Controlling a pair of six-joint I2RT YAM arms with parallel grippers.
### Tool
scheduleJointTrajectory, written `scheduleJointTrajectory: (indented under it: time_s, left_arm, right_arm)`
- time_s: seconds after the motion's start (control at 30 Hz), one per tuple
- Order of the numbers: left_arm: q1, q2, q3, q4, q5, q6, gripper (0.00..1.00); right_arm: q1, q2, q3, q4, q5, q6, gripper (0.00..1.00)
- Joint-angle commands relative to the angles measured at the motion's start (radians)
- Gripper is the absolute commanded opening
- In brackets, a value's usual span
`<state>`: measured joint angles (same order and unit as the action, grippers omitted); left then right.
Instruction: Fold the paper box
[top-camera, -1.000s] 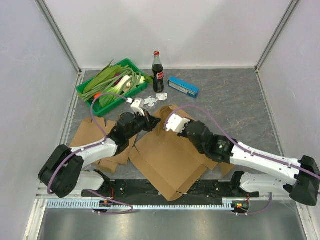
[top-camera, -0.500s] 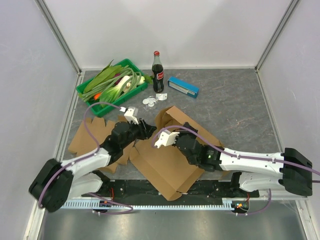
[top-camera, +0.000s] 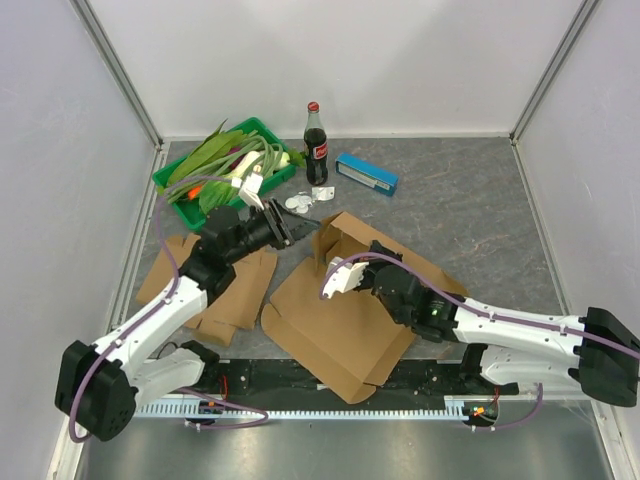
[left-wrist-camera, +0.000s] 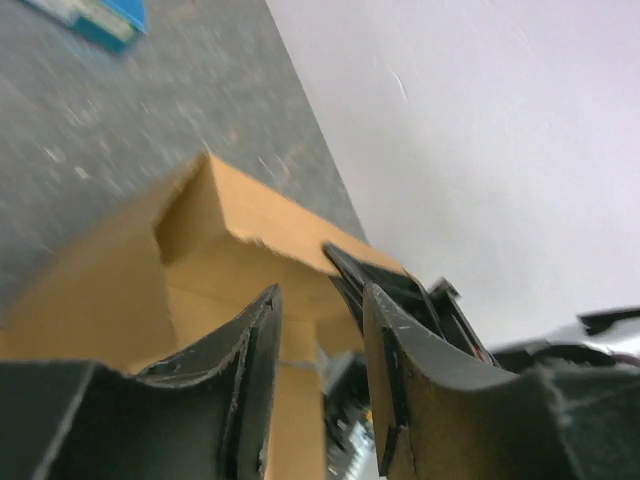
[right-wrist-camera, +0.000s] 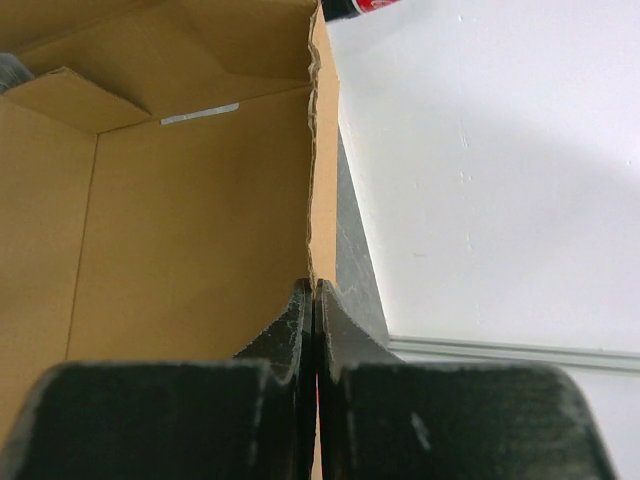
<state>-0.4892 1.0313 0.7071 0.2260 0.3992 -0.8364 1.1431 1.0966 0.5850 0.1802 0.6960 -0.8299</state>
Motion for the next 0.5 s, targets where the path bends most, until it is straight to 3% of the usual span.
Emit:
scheduleJointTrajectory:
  time_s: [0.0, 0.03, 0.17, 0.33, 0.47]
  left_arm:
    - [-0.052, -0.020, -0.101, 0.145, 0.068, -0.329, 0.55]
    - [-0.087, -0.025, -0.115, 0.169, -0.006, -0.349, 0.59]
    - [-0.144, 0.030, -0.069, 0.165, -0.080, -0.467, 0.64]
    - [-0.183, 0.131, -0.021, 0.098, -0.158, -0.596, 0.61]
    - [-0.198, 0.200, 0.023, 0.052, -0.204, -0.618, 0.57]
  right_arm:
    - [-0.032, 0.006, -0.013, -0.016, -0.199, 0.011, 0.00]
    - [-0.034, 0.022, -0.011, -0.010, -0.199, 0.006, 0.00]
    - [-0.042, 0.045, -0.005, 0.016, -0.216, -0.012, 0.00]
    - [-0.048, 0.049, -0.004, 0.036, -0.236, -0.023, 0.00]
    - [-0.049, 0.052, -0.004, 0.047, -0.247, -0.028, 0.00]
